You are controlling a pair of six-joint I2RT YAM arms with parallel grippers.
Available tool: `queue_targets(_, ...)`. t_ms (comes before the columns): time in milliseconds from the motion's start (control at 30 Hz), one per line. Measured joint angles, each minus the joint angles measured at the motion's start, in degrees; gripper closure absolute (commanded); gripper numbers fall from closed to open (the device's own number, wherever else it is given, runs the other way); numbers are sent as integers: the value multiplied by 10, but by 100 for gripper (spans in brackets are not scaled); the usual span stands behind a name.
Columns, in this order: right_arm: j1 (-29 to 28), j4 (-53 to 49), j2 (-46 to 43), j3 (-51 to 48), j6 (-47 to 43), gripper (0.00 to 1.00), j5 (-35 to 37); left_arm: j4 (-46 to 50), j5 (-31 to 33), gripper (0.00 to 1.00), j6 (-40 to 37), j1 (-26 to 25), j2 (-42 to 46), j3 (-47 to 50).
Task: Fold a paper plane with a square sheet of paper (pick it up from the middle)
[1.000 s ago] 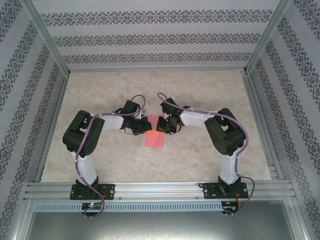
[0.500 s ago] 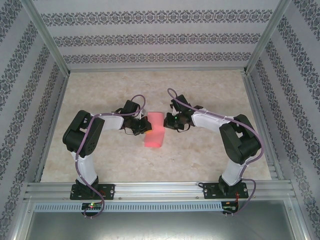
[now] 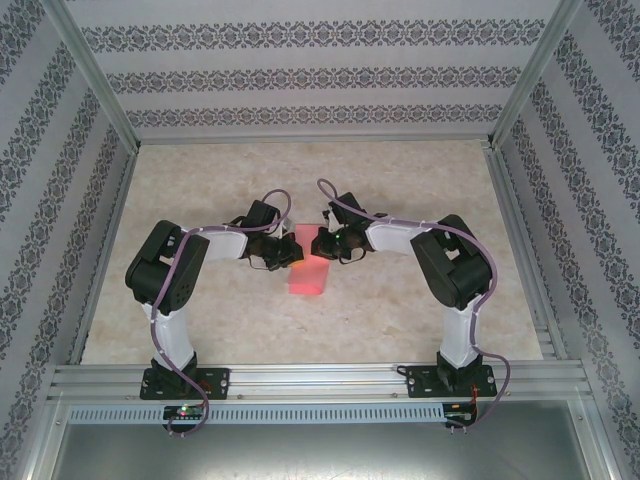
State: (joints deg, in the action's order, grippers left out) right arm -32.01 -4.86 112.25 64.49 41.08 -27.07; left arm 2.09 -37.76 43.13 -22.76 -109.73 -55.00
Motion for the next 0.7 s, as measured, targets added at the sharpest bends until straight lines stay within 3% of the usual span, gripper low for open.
queue_targets(267,40,80,-19,-78,-33,100,-35,0,0,100,6,0,-1,0)
queue_targets(500,90,53,-64,-106,-41,100,-14,-2,-2,100,6,0,-1,1)
queue_targets(700,46,47,-67,-65,-33,100,-10,-3,-2,100,6,0,-1,1)
